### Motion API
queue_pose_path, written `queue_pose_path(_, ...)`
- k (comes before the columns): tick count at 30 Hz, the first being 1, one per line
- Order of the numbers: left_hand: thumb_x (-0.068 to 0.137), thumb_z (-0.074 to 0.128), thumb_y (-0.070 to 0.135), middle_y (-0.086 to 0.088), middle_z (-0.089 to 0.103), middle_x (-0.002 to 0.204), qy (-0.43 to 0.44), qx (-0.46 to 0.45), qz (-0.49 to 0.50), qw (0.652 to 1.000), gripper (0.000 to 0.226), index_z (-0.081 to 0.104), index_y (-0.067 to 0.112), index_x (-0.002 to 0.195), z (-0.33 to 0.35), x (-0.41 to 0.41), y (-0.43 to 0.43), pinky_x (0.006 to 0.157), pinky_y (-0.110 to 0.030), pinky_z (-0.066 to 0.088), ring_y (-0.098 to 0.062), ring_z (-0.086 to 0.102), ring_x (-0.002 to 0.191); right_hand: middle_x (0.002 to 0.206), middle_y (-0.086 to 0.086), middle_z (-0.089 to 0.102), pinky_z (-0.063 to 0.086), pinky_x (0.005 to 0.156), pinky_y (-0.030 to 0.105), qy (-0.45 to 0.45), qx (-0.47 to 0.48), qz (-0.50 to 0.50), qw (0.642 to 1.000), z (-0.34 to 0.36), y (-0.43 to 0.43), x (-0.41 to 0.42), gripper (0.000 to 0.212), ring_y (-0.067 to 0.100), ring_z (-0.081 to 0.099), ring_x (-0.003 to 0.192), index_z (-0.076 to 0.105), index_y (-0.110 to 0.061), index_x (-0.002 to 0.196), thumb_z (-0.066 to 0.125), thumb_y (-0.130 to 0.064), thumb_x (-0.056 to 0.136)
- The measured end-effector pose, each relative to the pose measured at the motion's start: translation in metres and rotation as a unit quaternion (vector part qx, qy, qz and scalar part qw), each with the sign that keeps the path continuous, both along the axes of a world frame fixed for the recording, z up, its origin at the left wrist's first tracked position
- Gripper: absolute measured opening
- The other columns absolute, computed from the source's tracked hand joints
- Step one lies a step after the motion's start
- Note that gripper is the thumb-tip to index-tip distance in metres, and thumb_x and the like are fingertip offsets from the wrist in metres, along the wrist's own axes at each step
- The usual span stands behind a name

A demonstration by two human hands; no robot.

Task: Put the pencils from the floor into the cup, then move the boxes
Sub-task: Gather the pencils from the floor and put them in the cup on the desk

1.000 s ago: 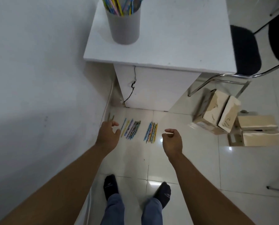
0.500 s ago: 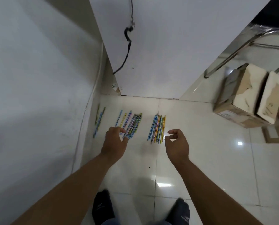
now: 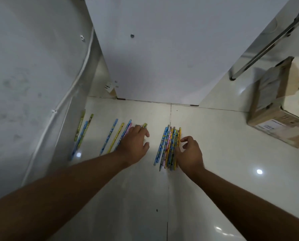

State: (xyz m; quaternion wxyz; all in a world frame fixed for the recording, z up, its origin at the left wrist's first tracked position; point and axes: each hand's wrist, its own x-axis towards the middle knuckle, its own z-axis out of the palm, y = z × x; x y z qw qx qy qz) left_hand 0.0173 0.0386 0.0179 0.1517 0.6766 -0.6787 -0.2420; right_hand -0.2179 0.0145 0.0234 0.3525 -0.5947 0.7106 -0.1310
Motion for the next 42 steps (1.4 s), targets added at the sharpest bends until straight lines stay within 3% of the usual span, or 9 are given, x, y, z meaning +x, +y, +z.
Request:
queue_pose_path(8,0.093,0.072,0.026,0.005,0.063,0.097,0.107,0.011,-0.009,0.994,0.020,0.060,0.020,0.108,-0.032,-0.030,-0.047,0.073,-0.030,0.052,-0.011,0.061,0.083,0.102,0.005,0.067,0.046,0.064,0.030,0.045,0.078,0.008,0.996,-0.030,-0.083,0.010,0.037,0.020,0.064,0.090,0.057,-0.011,0.114,0.067,-0.041,0.094)
queue_pose_path(12,0.085,0.082,0.038,0.003,0.066,0.093,0.153,0.064,0.096,0.981,0.036,0.063,0.017,0.108,-0.032,-0.041,-0.040,0.070,-0.027,0.054,-0.012,0.066,0.082,0.078,0.010,0.074,0.057,0.053,0.029,0.064,0.119,0.005,0.991,-0.032,-0.081,0.004,0.043,0.019,0.069,0.059,0.074,-0.004,0.086,0.074,-0.048,0.089)
queue_pose_path(15,0.079,0.087,0.044,0.005,0.072,0.089,0.145,0.118,0.122,0.975,0.047,0.065,0.015,0.109,-0.045,-0.045,-0.034,0.073,-0.026,0.056,-0.009,0.068,0.082,0.062,0.004,0.073,0.049,0.044,0.019,0.056,0.142,-0.010,0.988,-0.039,-0.072,-0.002,0.051,0.011,0.067,0.042,0.078,-0.006,0.079,0.086,-0.057,0.079)
queue_pose_path(18,0.071,0.094,0.042,0.004,0.076,0.088,0.165,0.158,0.115,0.967,0.051,0.067,0.015,0.105,-0.050,-0.046,-0.035,0.066,-0.024,0.054,-0.008,0.071,0.080,0.067,0.007,0.078,0.066,0.064,0.031,0.025,0.158,-0.011,0.987,-0.043,-0.077,-0.001,0.049,0.015,0.075,0.056,0.080,-0.005,0.082,0.096,-0.050,0.068)
queue_pose_path(21,0.064,0.098,0.039,0.001,0.079,0.089,0.186,0.194,0.099,0.958,0.048,0.071,0.015,0.095,-0.045,-0.048,-0.043,0.075,-0.034,0.062,-0.013,0.074,0.082,0.076,0.017,0.080,0.067,0.082,0.044,-0.052,0.200,-0.027,0.978,-0.041,-0.082,0.004,0.044,0.022,0.076,0.066,0.082,0.004,0.090,0.101,-0.028,0.068)
queue_pose_path(26,0.055,0.098,0.048,0.004,0.078,0.089,0.183,0.220,0.110,0.952,0.050,0.075,0.021,0.089,-0.040,-0.052,-0.045,0.081,-0.038,0.063,-0.013,0.074,0.085,0.084,0.020,0.081,0.065,0.089,0.046,-0.106,0.223,-0.037,0.968,-0.042,-0.079,0.011,0.030,0.027,0.077,0.075,0.081,0.005,0.091,0.096,-0.015,0.074)
queue_pose_path(33,0.071,0.095,0.033,0.004,0.075,0.087,0.168,0.176,0.092,0.966,0.033,0.070,0.020,0.089,-0.042,-0.053,-0.041,0.074,-0.031,0.061,-0.014,0.072,0.082,0.080,0.016,0.080,0.066,0.085,0.042,-0.156,0.227,-0.004,0.961,-0.040,-0.083,0.009,0.019,0.025,0.078,0.073,0.077,0.004,0.085,0.089,-0.011,0.081)
queue_pose_path(37,0.075,0.091,0.026,0.006,0.074,0.080,0.172,0.176,0.097,0.964,0.024,0.068,0.025,0.080,-0.040,-0.053,-0.041,0.069,-0.028,0.060,-0.010,0.072,0.075,0.093,0.018,0.079,0.067,0.078,0.036,-0.152,0.223,0.024,0.963,-0.036,-0.085,0.010,0.019,0.025,0.079,0.079,0.073,0.009,0.103,0.074,-0.008,0.095)
queue_pose_path(42,0.095,0.071,0.024,0.008,0.051,0.060,0.153,0.182,0.091,0.967,0.035,0.050,0.025,0.066,-0.040,-0.054,-0.041,0.049,-0.020,0.037,-0.007,0.049,0.055,0.090,0.015,0.076,0.067,0.077,0.040,-0.179,0.239,0.038,0.954,-0.035,-0.085,0.005,0.022,0.026,0.078,0.079,0.068,-0.001,0.106,0.047,-0.008,0.105)
